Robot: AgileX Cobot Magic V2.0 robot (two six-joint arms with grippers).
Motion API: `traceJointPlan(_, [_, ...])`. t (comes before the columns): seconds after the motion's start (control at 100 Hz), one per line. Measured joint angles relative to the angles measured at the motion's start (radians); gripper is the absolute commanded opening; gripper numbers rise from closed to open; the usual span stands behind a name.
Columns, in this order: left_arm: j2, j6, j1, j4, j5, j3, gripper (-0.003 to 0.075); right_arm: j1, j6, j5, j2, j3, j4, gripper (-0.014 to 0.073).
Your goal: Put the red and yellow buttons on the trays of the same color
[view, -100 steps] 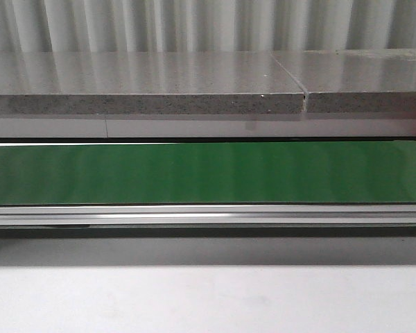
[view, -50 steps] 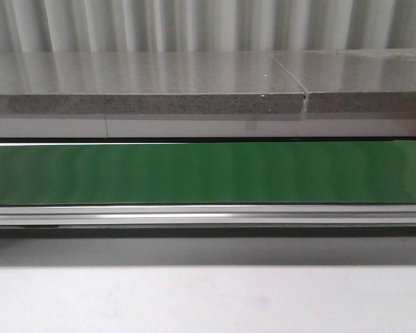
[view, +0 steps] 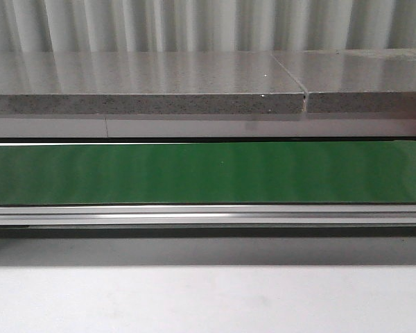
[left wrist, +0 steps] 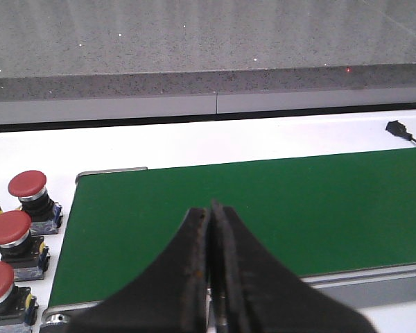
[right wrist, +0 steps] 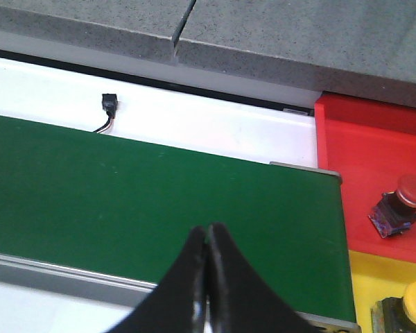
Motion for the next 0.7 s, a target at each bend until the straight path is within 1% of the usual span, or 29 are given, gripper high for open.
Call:
traceJointPlan(0.14, [0.0,0.0,0.0,0.0,0.0,0.0,-0.0018,0.0,0.0,0.0,0.0,0.0,0.0,-0.0067])
traceJointPlan(0.21, [0.0,0.0,0.0,0.0,0.0,0.0,0.0004,0.0,0.0,0.0,0.0,0.0,0.0,-0.0067])
traceJointPlan(0.26, [0.0,0.0,0.0,0.0,0.0,0.0,0.0055,0.0,0.0,0.0,0.0,0.0,0.0,-0.0067])
traceJointPlan(0.31, [0.0,0.0,0.0,0.0,0.0,0.0,0.0129,0.0,0.0,0.0,0.0,0.0,0.0,-0.0067])
traceJointPlan(0.36, [0.0,0.0,0.0,0.0,0.0,0.0,0.0235,0.0,0.0,0.0,0.0,0.0,0.0,-0.0067])
traceJointPlan(0.38, [0.0,0.0,0.0,0.0,0.0,0.0,0.0263,0.0,-0.002,0.0,0.0,0.0,0.0,-0.0067])
traceJointPlan(0.43, [0.0,0.0,0.0,0.0,0.0,0.0,0.0377,0.0,-0.002,0.0,0.0,0.0,0.0,-0.0067])
traceJointPlan(0.5, [0.0,0.0,0.0,0.0,0.0,0.0,0.0496,0.0,-0.002,0.0,0.0,0.0,0.0,-0.0067])
traceJointPlan(0.57, [0.0,0.0,0.0,0.0,0.0,0.0,0.0559,0.0,-0.002,0.0,0.0,0.0,0.0,-0.0067])
traceJointPlan(0.7, [0.0,0.0,0.0,0.0,0.0,0.0,0.0554,0.0,-0.002,0.0,0.0,0.0,0.0,-0.0067])
